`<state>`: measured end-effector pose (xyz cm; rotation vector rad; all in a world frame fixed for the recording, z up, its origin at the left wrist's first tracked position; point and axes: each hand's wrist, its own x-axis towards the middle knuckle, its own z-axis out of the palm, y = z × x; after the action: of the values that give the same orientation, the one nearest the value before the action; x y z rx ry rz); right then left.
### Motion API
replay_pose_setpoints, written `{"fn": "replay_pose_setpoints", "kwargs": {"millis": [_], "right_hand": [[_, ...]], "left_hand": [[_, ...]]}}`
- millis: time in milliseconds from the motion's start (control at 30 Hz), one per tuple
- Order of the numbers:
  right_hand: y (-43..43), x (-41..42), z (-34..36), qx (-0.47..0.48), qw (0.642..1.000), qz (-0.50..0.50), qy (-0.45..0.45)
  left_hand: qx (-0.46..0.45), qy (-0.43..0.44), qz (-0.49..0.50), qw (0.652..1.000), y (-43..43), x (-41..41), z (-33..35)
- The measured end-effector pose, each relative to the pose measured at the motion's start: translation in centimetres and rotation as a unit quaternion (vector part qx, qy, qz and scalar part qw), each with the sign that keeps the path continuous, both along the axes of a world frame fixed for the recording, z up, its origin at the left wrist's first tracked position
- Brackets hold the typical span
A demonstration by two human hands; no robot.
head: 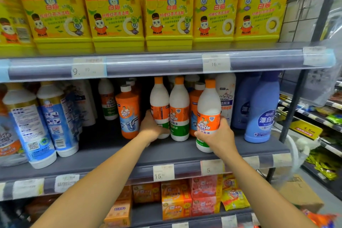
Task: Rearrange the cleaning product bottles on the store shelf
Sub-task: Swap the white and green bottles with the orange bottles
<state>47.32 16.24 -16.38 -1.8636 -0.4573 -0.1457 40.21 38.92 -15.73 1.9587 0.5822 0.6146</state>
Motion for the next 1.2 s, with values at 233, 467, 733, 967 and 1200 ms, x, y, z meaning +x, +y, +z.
{"fn": "replay_pose_setpoints", "kwargs": {"millis": [233,467,733,967,1200], "right_hand": [[-0.5,0.1,0.6,0.010,1.000,0.027,0.004],[-1.4,-0.7,2.1,0.052,0.997,0.051,0.040],[-2.1,-5.6,2.1,0.054,0.986,0.151,0.045],[0.4,-10.0,1.7,0.035,0.976,0.213,0.036],[3.3,-12.4,1.9,0.035,0.973,0.226,0.023]], "left_hand": [[-0.017,-0.027,0.024,0.999,-0.9,-0.2,0.2],[-0.015,-0.064,0.008,0.998,-3.2,-4.0,3.7],[-0.100,-0.009,-0.035,0.994,-5.6,-10.8,4.5],[-0.136,-0.017,-0.015,0.990,-3.3,-16.0,2.5],[-0.093,-0.016,0.074,0.993,2.1,-19.3,2.5]]}}
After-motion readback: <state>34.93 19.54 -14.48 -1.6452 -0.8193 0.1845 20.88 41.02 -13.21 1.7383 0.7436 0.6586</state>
